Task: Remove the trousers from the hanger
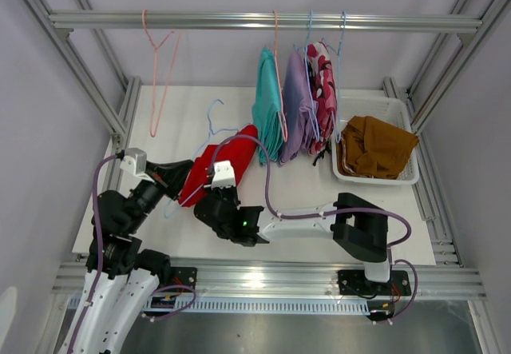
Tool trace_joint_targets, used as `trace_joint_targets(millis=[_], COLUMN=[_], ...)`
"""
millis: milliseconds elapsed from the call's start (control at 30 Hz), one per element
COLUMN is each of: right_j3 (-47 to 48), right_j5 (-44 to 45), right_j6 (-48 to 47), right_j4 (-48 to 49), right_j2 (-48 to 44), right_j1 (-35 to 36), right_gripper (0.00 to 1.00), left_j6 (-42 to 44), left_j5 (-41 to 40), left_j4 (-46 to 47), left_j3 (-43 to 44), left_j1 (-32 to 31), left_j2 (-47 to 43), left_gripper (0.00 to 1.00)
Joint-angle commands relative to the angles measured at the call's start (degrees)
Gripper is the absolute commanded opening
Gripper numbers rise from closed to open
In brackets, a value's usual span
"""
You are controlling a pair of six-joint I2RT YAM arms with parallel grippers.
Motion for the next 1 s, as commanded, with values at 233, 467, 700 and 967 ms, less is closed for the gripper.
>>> trace_joint_targets(millis=[233,467,700,967], right_j3=[-1.47,-1.74,2.30,10.12], right_j5=[0.99,-4.56,-7.98,-7.90], right_j6=[-4.84,-9.41,-12.40,-17.58], right_j4=[3.80,5.29,2.66,-0.24], right_j2=[-5.90,-11.70,-16.97,-18.57], right_j1=[-5.31,-5.05,-4.08,-0.83], right_gripper=[0.00,0.00,0.00,0.00], left_j6=[-0.27,-0.01,0.34,0.78], left_j5=[0.61,-0.36,-0.89,-2.20], left_j4=[6.54,6.01,5.04,3.55], left_j3=[1.36,1.28,1.63,2.07], left_j1=[-0.35,-0.35,-0.35,-0.35], left_j2=[-2.28,-2.02,-0.79,0.88], left_gripper=[0.01,0.00,0.01,0.01])
